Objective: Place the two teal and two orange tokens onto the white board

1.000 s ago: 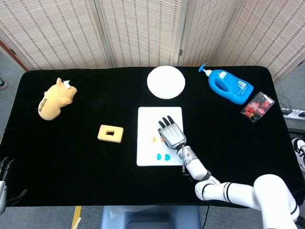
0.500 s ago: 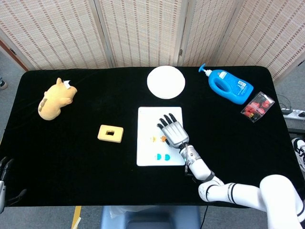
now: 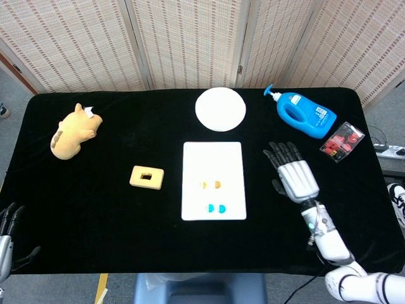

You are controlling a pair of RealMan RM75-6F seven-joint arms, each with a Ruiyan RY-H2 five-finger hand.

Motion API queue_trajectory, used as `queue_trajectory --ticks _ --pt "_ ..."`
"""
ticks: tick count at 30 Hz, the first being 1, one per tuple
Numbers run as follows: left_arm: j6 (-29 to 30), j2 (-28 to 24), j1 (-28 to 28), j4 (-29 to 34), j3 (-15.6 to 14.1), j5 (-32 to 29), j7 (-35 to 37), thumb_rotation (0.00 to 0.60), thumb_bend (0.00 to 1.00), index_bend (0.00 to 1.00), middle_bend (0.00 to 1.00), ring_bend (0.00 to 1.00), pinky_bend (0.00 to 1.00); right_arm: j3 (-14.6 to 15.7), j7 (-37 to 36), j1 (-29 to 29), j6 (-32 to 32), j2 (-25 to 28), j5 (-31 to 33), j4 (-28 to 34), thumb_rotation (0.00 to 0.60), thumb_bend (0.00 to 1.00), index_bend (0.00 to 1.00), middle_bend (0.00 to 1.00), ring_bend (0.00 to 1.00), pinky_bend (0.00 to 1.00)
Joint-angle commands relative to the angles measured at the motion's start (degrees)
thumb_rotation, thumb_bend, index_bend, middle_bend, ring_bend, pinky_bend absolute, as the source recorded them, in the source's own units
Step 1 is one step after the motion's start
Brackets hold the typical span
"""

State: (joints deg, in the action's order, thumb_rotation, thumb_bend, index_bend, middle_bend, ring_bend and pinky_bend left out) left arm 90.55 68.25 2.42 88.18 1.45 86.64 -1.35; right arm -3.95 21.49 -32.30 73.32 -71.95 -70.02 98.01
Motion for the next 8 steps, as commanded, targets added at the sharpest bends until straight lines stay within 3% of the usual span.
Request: queue_trajectory --ticks 1,8 --pt "-0.4 -0.2 -0.6 1.0 0.0 0.6 -0.6 0.600 0.21 0.00 0.00 0.01 0.00 3.1 -4.7 6.2 6.9 4.4 -5.3 4.1 0.600 0.42 0.05 0.00 0.00 0.00" --pt "-1.1 -0.7 -1.6 3.0 0.4 0.7 -2.8 0.600 0.21 0.00 0.00 0.01 0.00 7.3 -12.1 15.1 15.9 8.0 -13.1 3.5 0.600 0.42 0.00 0.00 0.00 0.00"
